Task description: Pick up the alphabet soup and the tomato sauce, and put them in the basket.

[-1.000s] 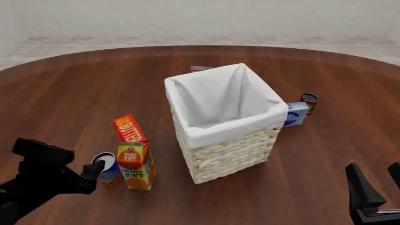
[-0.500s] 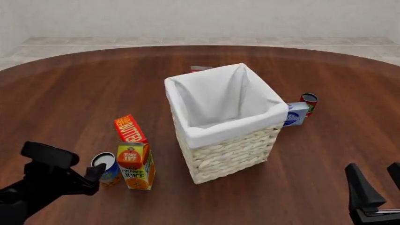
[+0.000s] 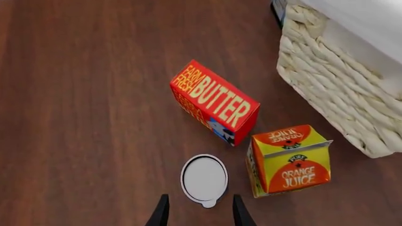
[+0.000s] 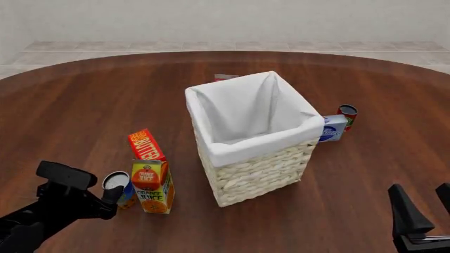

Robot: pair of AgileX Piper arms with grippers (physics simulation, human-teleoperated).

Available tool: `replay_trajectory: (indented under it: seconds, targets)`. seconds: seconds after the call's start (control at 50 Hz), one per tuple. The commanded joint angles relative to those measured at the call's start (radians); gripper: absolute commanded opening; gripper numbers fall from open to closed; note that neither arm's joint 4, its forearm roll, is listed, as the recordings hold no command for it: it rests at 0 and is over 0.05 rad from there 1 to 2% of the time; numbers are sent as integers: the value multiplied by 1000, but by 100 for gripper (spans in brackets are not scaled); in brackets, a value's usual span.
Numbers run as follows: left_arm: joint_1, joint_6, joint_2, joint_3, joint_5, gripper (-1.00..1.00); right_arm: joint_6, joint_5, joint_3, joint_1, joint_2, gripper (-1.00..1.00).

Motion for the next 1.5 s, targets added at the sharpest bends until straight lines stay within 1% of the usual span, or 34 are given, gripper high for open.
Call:
replay_trajectory:
  seconds: [0.02,0.4,0.94,1.06,1.2,1.5]
  targets:
    - [2,1,57,7,-55,100,1,0,0,0,0,100]
    - [-9,-3,149,22,-140,100,1,2,0,-1,-2,100]
    - [-2,4,298,19,-262,100,2,2,0,-1,-2,100]
    - [-2,3,315,12,-272,100,2,2,0,-1,-2,100]
    - [-5,2,365,13,-314,100,2,2,0,-1,-2,100]
    - [5,7,371,4,-315,100,1,2,0,0,-2,100]
